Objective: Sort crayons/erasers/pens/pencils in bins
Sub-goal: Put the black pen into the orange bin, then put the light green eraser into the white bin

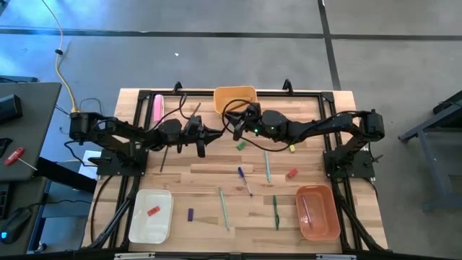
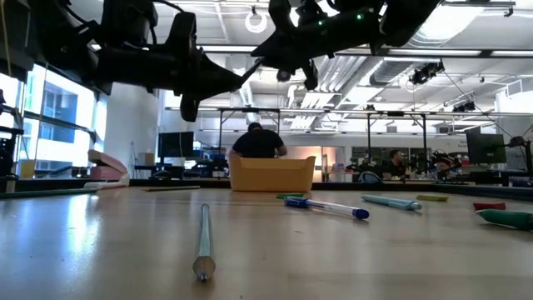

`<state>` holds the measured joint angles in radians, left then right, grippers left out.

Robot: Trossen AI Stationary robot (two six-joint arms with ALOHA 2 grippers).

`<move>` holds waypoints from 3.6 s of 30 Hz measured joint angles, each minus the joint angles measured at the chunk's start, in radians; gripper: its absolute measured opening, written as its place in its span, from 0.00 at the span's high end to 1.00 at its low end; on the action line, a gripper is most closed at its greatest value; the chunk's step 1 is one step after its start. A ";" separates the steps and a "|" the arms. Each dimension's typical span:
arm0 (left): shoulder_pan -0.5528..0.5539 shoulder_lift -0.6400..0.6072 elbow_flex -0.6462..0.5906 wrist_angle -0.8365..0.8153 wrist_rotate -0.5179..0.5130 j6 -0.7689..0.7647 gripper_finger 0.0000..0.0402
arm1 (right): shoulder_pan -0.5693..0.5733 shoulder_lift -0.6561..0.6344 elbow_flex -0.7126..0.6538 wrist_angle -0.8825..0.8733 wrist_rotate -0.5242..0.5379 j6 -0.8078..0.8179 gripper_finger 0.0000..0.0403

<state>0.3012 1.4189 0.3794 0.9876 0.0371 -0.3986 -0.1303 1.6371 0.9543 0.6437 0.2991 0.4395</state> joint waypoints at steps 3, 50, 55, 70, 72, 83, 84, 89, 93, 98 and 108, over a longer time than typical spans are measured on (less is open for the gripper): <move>0.001 0.000 0.000 -0.015 -0.004 0.021 0.87 | 0.002 -0.003 0.000 0.010 -0.023 -0.021 0.97; 0.113 -0.010 0.000 -0.110 0.041 0.254 0.91 | 0.921 -0.276 -0.034 -1.644 -0.300 1.531 0.98; 0.113 -0.010 0.000 -0.115 0.041 0.245 0.93 | 0.925 -0.276 -0.134 -1.574 -0.303 1.539 0.98; 0.111 -0.010 0.000 -0.134 0.038 0.215 0.98 | 0.925 -0.275 -0.249 -1.476 -0.359 1.532 0.89; 0.111 -0.010 0.000 -0.135 0.038 0.215 0.98 | 0.925 -0.275 -0.249 -1.476 -0.366 1.531 0.85; 0.113 -0.010 0.000 -0.153 0.038 0.219 0.98 | 0.925 -0.275 -0.183 -1.546 -0.420 1.465 0.72; 0.113 -0.010 0.000 -0.154 0.038 0.219 0.98 | 0.925 -0.275 -0.155 -1.576 -0.422 1.442 0.73; 0.113 -0.010 0.000 -0.155 0.038 0.230 0.98 | 0.925 -0.275 0.008 -1.725 -0.389 1.332 0.86; 0.113 -0.010 -0.010 -0.158 0.034 0.220 0.98 | 0.925 -0.275 0.127 -1.787 -0.229 1.206 0.98; 0.110 -0.010 -0.062 -0.081 0.030 0.226 0.99 | 0.904 -0.292 0.187 -1.758 0.100 0.978 0.99; 0.110 -0.010 -0.106 -0.021 0.030 0.219 1.00 | 0.625 -0.503 -0.243 -1.042 0.182 0.464 1.00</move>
<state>0.4110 1.4090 0.2733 0.9666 0.0673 -0.1799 0.4949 1.1343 0.7108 -0.3979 0.4815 0.9034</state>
